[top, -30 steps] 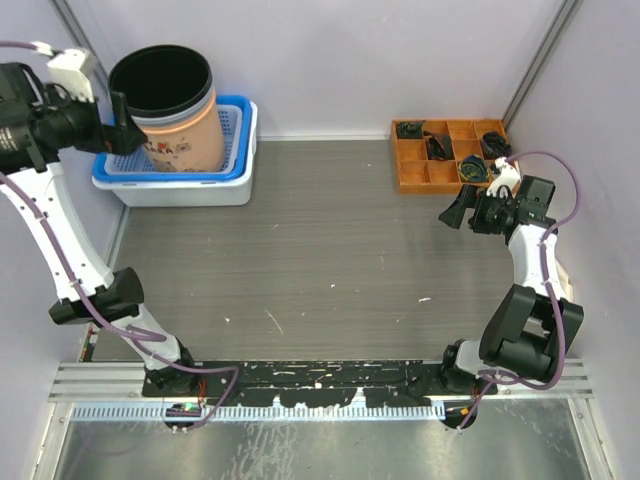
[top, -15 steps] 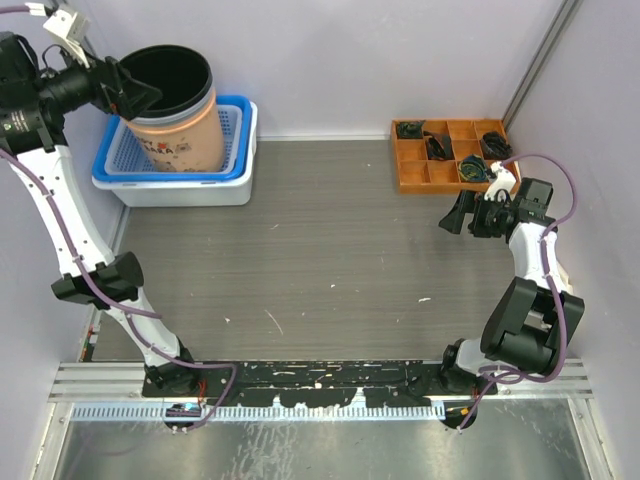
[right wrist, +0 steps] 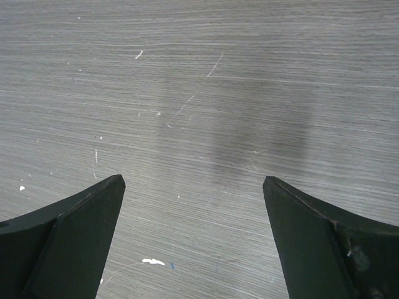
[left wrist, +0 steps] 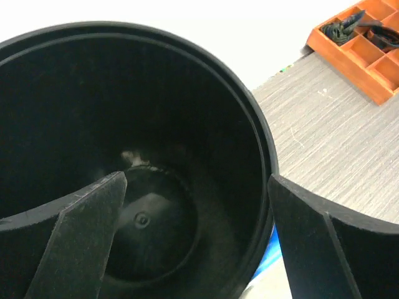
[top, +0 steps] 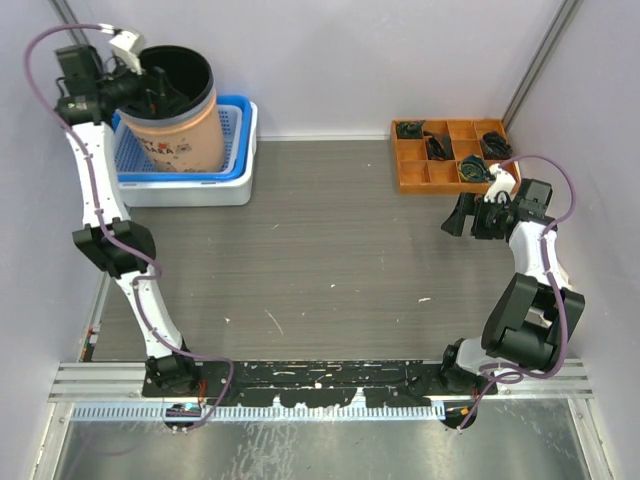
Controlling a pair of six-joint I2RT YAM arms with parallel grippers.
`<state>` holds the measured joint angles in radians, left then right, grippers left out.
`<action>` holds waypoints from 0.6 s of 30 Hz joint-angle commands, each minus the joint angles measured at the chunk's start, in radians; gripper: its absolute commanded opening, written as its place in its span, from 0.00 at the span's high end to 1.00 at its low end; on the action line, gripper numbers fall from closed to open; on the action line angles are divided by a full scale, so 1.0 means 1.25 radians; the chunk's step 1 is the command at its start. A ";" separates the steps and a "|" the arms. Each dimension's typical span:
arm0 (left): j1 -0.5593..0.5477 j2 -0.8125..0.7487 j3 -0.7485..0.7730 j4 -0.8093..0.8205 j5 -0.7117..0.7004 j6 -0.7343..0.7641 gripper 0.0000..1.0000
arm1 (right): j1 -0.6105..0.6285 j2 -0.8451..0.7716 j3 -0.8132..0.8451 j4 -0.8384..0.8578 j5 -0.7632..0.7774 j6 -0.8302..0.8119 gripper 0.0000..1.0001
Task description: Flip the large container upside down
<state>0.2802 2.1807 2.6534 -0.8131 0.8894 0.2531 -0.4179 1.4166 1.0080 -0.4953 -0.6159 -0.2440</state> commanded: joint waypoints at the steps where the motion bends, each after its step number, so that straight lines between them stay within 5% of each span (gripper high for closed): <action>1: -0.060 0.008 0.029 -0.039 -0.063 0.117 0.01 | -0.005 0.007 0.034 0.011 0.015 -0.019 0.00; 18: -0.107 -0.012 0.008 -0.152 -0.131 0.254 0.01 | -0.004 0.027 0.042 0.007 0.050 -0.025 0.00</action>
<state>0.1638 2.2192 2.6534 -0.9321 0.7425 0.4965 -0.4210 1.4551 1.0138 -0.5026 -0.5606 -0.2604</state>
